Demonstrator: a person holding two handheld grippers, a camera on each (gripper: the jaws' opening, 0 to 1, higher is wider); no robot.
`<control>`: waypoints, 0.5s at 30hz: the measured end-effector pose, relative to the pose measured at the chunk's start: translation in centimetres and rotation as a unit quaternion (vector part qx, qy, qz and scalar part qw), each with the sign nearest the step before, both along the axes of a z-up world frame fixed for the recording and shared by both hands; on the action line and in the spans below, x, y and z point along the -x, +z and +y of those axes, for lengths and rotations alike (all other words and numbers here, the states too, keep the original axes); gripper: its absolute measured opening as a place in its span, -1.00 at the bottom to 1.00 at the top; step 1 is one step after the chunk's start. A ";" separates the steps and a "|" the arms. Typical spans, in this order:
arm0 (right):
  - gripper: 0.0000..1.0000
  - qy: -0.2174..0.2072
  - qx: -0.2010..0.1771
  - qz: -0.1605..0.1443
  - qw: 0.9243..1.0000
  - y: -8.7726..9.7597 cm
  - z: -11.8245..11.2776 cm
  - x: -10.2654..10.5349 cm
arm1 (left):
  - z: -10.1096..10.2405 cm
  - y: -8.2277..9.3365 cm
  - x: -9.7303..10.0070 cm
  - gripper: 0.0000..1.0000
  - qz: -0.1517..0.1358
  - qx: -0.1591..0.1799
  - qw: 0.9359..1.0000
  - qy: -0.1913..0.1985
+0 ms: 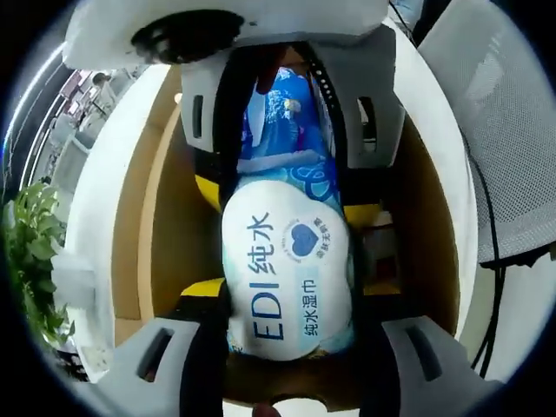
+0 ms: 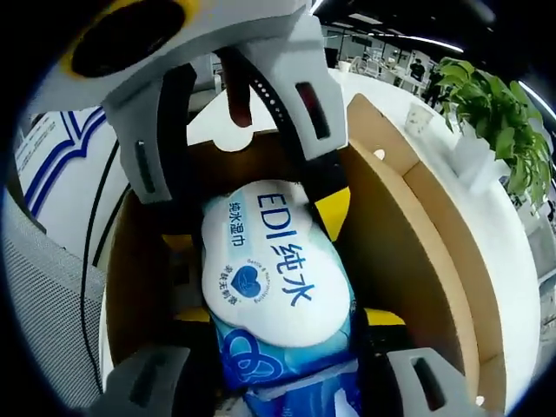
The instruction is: Operate the shoe box by opening the lid, removing the specified soft item, and placing it in the target area until the item is outside and the box remains undamaged.
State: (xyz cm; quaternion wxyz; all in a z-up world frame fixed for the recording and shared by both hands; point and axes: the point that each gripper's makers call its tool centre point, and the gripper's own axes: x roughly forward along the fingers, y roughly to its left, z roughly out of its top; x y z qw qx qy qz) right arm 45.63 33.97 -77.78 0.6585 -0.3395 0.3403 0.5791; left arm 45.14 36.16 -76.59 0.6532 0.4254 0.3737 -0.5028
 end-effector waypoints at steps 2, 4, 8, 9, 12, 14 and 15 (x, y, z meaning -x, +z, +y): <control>0.22 0.000 0.000 0.000 1.000 0.0 0.0 0.0 | -0.1 -0.1 0.1 0.17 0.003 -0.002 1.000 -0.005; 0.21 0.001 -0.001 0.000 1.000 -0.1 0.0 0.0 | -0.1 -0.2 0.1 0.18 0.007 -0.001 1.000 -0.006; 0.20 0.003 -0.003 0.003 1.000 -0.2 0.1 0.0 | -0.2 -0.5 0.0 0.19 0.018 0.012 1.000 -0.005; 0.20 0.003 -0.003 0.003 1.000 -0.3 0.1 0.0 | -0.2 -0.6 -0.1 0.20 0.019 0.014 1.000 -0.006; 0.19 0.003 0.000 0.004 1.000 -0.4 0.2 0.0 | -0.5 -0.8 -0.1 0.20 0.024 0.017 0.999 -0.016; 0.18 0.003 0.003 0.002 1.000 -0.4 0.2 0.0 | -0.6 -1.0 -0.2 0.20 0.025 0.022 0.999 -0.024; 0.17 0.001 0.004 0.003 1.000 -0.4 0.2 0.0 | -0.6 -0.9 -0.1 0.19 0.025 0.024 0.999 -0.026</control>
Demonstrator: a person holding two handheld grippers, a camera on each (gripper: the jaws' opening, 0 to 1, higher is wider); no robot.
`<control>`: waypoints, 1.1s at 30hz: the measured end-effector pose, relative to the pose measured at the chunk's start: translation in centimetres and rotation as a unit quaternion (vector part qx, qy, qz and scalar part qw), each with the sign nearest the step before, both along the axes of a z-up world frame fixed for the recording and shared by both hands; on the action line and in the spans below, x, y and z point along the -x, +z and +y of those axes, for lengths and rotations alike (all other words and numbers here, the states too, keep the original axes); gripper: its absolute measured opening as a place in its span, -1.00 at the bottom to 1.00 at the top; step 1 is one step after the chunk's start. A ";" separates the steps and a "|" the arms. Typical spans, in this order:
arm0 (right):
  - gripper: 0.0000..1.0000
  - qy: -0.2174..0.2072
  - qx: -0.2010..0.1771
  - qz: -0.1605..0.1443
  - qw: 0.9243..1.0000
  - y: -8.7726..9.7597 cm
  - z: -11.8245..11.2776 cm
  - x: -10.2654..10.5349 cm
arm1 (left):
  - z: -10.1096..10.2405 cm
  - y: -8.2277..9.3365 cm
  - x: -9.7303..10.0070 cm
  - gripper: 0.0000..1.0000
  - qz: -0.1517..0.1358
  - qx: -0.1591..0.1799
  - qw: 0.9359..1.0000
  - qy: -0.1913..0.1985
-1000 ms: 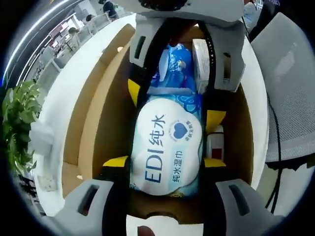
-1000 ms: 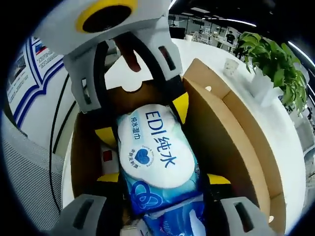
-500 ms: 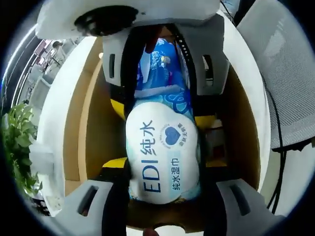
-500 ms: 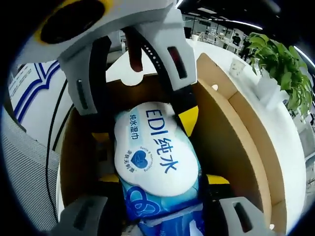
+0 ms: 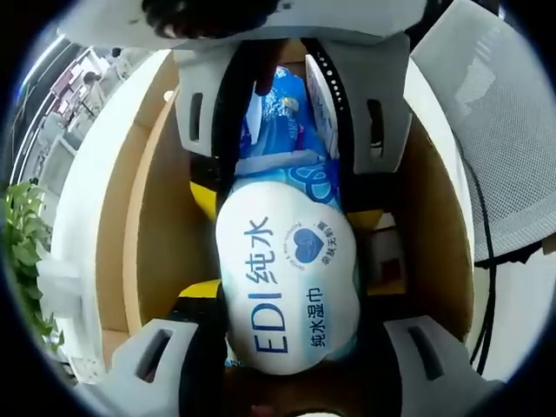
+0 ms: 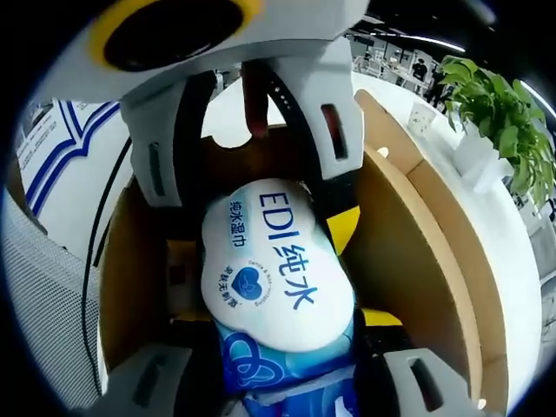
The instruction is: Operate the shoe box by opening the lid, removing the specified soft item, and placing it in the target area until the item is outside and the box remains undamaged.
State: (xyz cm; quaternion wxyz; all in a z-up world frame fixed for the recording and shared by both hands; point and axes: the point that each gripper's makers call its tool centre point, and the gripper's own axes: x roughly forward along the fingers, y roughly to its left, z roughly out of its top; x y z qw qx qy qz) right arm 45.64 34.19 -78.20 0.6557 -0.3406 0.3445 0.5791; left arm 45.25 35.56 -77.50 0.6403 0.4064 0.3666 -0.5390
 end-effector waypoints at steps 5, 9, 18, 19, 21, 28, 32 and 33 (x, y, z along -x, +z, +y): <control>0.10 -0.002 -0.001 0.001 1.000 0.2 0.0 0.0 | -0.1 0.3 0.0 0.16 -0.006 0.005 1.000 -0.011; 0.06 0.000 -0.009 0.003 1.000 1.1 0.0 0.4 | -0.1 1.1 0.4 0.14 -0.010 0.010 1.000 -0.017; 0.02 0.012 -0.022 -0.003 1.000 3.3 0.0 0.6 | -0.3 2.8 0.8 0.14 -0.015 0.023 1.000 -0.016; 0.01 0.012 -0.022 -0.003 1.000 3.3 0.0 0.6 | -0.3 3.0 0.8 0.14 -0.016 0.023 0.999 -0.017; 0.01 0.013 -0.023 -0.007 1.000 3.8 0.0 0.6 | -0.4 3.8 1.1 0.14 -0.018 0.023 0.999 -0.017; 0.01 0.014 -0.027 -0.025 0.999 5.6 0.0 0.9 | -0.5 5.8 1.5 0.14 -0.030 0.022 0.999 -0.022; 0.00 0.014 -0.029 -0.031 0.999 6.4 0.0 1.2 | -0.6 6.7 1.8 0.14 -0.033 0.022 0.999 -0.024; 0.00 0.014 -0.029 -0.032 0.999 6.6 0.0 1.3 | -0.6 6.9 2.0 0.14 -0.034 0.022 0.999 -0.025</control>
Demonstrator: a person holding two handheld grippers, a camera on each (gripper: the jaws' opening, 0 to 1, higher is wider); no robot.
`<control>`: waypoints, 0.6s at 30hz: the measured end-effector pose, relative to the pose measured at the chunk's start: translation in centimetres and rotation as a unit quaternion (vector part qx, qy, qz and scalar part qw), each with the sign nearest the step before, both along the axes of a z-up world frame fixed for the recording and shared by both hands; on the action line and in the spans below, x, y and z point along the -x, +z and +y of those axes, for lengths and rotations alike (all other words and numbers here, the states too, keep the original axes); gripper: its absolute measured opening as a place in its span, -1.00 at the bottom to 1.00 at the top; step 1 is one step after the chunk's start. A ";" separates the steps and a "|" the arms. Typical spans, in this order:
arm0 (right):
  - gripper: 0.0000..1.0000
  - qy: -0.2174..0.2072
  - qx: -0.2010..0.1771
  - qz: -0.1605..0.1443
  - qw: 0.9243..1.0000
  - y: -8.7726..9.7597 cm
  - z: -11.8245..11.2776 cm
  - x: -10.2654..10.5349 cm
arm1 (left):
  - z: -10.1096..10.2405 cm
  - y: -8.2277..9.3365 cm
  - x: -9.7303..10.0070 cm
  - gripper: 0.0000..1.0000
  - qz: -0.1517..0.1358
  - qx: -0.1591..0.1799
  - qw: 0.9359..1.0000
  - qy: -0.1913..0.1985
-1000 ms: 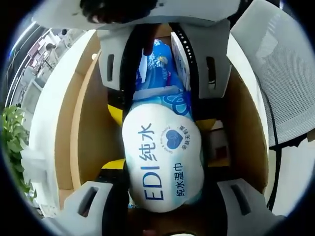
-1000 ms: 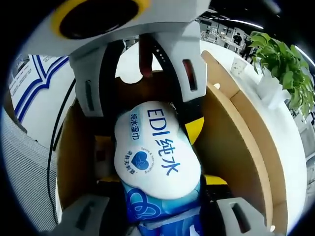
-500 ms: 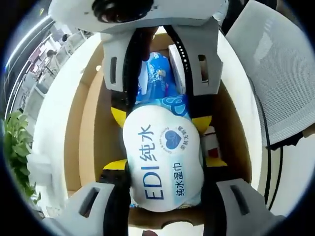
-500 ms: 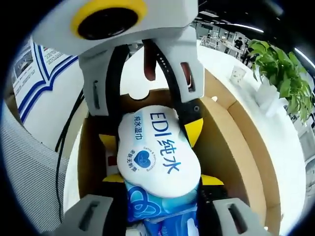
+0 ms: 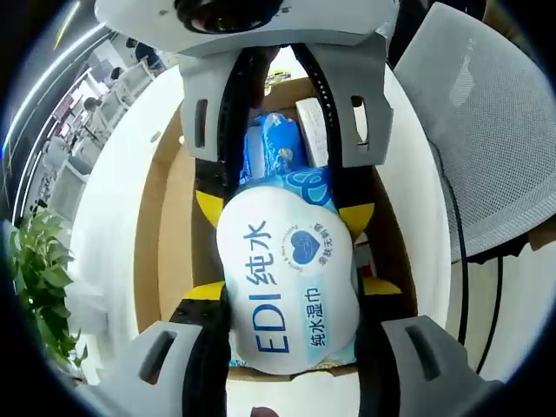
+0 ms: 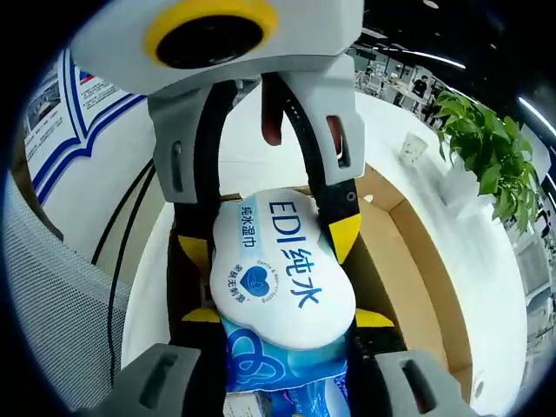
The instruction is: Operate the shoe box by opening the lid, removing the specified soft item, and placing it in the target area until the item is outside and the box remains undamaged.
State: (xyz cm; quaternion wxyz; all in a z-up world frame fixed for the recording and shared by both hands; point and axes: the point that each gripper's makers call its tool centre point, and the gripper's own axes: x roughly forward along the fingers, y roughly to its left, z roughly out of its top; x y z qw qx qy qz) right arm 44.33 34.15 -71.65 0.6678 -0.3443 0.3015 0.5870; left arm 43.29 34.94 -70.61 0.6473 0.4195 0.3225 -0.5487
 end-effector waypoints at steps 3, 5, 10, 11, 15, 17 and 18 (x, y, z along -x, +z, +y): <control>0.00 0.000 -0.004 -0.005 1.000 0.7 0.0 0.3 | 0.0 0.6 0.2 0.14 -0.004 -0.001 1.000 -0.001; 0.00 -0.002 -0.006 -0.007 1.000 1.0 0.0 0.4 | 0.0 1.0 0.3 0.14 -0.007 -0.003 1.000 -0.003; -0.01 -0.003 -0.009 -0.017 1.000 2.0 -0.1 0.7 | -0.2 1.9 0.5 0.14 -0.015 -0.004 1.000 -0.006; -0.01 -0.004 -0.009 -0.019 1.000 2.2 -0.3 0.8 | -0.3 2.0 0.5 0.14 -0.017 -0.004 1.000 -0.006; -0.01 -0.006 -0.009 -0.026 1.000 2.7 -1.0 0.7 | -0.9 2.3 0.3 0.14 -0.024 -0.005 1.000 -0.010; -0.01 -0.008 -0.008 -0.029 1.000 2.9 -1.3 0.8 | -1.2 2.4 0.2 0.14 -0.026 -0.005 1.000 -0.013; -0.02 -0.010 -0.009 -0.030 0.999 3.1 -1.6 0.8 | -1.4 2.6 0.1 0.14 -0.027 -0.005 1.000 -0.015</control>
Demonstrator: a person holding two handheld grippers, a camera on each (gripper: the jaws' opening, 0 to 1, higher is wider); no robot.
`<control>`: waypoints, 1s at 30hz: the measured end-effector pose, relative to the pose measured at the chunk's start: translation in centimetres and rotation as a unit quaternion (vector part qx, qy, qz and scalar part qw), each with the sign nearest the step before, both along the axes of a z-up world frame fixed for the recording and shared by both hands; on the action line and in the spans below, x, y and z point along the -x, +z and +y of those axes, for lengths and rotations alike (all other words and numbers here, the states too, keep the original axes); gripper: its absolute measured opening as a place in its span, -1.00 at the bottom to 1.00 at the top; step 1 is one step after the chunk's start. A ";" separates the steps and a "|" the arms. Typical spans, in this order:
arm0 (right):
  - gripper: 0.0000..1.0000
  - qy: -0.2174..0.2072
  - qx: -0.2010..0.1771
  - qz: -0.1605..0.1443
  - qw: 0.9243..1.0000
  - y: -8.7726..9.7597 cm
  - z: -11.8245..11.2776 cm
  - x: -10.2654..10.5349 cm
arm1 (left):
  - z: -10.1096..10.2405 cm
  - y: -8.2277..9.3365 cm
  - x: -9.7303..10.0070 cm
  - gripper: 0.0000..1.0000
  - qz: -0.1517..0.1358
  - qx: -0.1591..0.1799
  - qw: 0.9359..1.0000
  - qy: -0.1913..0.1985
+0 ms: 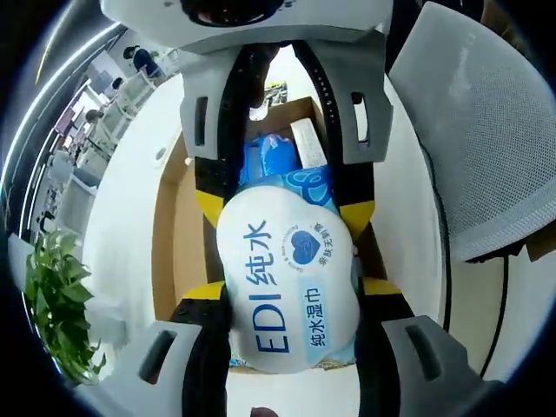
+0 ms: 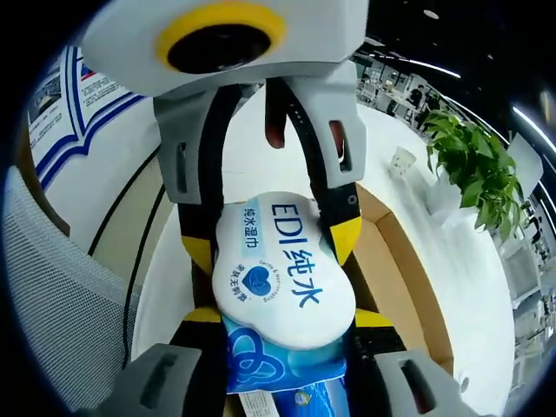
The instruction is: Operate the shoe box by opening the lid, removing the specified soft item, and placing it in the target area until the item is outside and the box remains undamaged.
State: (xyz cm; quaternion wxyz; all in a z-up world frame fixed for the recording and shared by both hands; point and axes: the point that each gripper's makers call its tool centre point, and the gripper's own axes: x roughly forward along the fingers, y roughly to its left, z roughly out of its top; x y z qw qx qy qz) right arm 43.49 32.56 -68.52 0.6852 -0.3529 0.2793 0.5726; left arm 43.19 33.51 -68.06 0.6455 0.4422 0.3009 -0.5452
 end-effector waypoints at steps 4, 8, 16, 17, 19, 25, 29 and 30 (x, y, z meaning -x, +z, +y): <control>-0.02 -0.006 -0.002 -0.004 1.000 0.5 -0.8 0.0 | -1.0 0.6 -0.2 0.14 -0.003 -0.003 1.000 -0.009; -0.02 -0.016 -0.006 -0.007 1.000 1.1 -2.0 0.0 | -1.9 0.9 -0.5 0.14 -0.006 -0.005 1.000 -0.018; -0.02 -0.041 -0.011 -0.011 0.999 1.6 -5.0 0.1 | -5.0 1.3 -0.5 0.14 -0.012 -0.008 0.999 -0.046; -0.02 -0.044 -0.011 -0.011 0.999 1.6 -5.3 0.1 | -5.3 1.3 -0.5 0.14 -0.013 -0.008 0.999 -0.049; -0.02 -0.051 -0.012 -0.012 0.999 1.7 -6.2 0.1 | -6.1 1.4 -0.5 0.14 -0.014 -0.009 0.998 -0.057; -0.02 -0.073 -0.015 -0.016 0.997 2.0 -8.5 0.0 | -8.5 1.7 -0.7 0.14 -0.019 -0.013 0.997 -0.079; -0.02 -0.092 -0.020 -0.020 0.995 2.2 -10.1 0.0 | -10.1 1.9 -0.7 0.13 -0.022 -0.017 0.995 -0.096; -0.02 -0.095 -0.021 -0.020 0.995 2.2 -10.4 0.0 | -10.4 2.0 -0.7 0.14 -0.023 -0.018 0.995 -0.099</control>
